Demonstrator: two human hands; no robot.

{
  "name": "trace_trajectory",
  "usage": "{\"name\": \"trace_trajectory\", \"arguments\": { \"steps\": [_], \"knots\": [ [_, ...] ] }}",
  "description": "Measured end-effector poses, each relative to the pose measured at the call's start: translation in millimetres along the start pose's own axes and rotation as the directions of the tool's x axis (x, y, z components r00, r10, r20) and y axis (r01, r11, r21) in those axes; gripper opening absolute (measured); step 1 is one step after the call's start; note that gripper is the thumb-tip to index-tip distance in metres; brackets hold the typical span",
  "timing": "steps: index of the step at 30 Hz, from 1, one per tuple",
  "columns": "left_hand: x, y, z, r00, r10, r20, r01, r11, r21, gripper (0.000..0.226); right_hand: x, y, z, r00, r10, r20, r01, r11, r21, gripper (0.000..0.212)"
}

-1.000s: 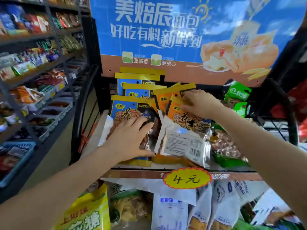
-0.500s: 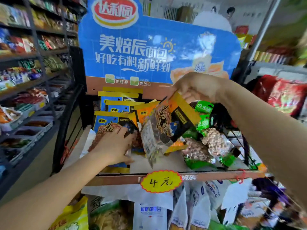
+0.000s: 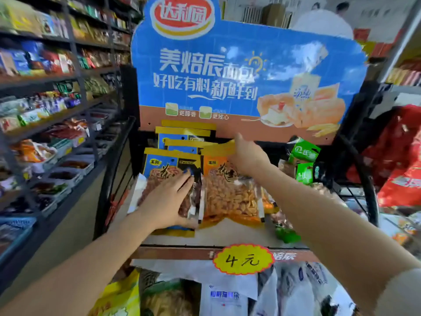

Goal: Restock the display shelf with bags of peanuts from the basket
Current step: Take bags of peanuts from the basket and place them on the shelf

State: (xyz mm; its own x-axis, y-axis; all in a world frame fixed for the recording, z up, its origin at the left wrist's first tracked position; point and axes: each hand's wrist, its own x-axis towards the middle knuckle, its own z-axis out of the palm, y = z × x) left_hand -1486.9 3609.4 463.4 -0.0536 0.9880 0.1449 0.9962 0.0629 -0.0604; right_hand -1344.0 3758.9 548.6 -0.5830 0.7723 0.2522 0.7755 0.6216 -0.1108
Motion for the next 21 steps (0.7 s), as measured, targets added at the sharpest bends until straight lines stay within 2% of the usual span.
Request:
{"name": "trace_trajectory", "arguments": {
  "steps": [2,4,6,9,12,16,21],
  "knots": [
    [0,-5,1,0.998,0.002,0.062,0.002,0.997,-0.075,0.133,-24,-4,11,0.992,-0.127,0.025,0.127,0.992,0.005,0.058],
    [-1,-9,2,0.996,-0.003,0.094,0.015,0.991,-0.131,0.129,-59,-5,20,0.959,-0.258,0.121,0.262,0.965,-0.015,0.077],
    [-2,-10,3,0.998,0.012,0.062,-0.008,0.997,-0.07,0.132,-86,1,35,0.922,-0.32,0.217,0.347,0.932,-0.103,0.093],
    [-3,-6,4,0.999,0.03,0.025,-0.032,0.996,0.083,0.133,-92,19,59,0.912,-0.342,0.228,0.397,0.874,-0.279,0.111],
    [-4,-2,0,0.998,-0.05,0.026,0.046,0.989,0.137,0.129,-76,23,61,0.924,-0.322,0.204,0.376,0.86,-0.345,0.105],
    [-6,0,-2,0.984,-0.177,-0.023,0.178,0.971,0.158,0.127,-59,32,62,0.918,-0.314,0.241,0.384,0.858,-0.341,0.093],
    [-11,2,-9,0.987,-0.158,0.012,0.155,0.977,0.143,0.118,-65,38,62,0.919,-0.326,0.222,0.38,0.882,-0.279,0.097]
  ]
}}
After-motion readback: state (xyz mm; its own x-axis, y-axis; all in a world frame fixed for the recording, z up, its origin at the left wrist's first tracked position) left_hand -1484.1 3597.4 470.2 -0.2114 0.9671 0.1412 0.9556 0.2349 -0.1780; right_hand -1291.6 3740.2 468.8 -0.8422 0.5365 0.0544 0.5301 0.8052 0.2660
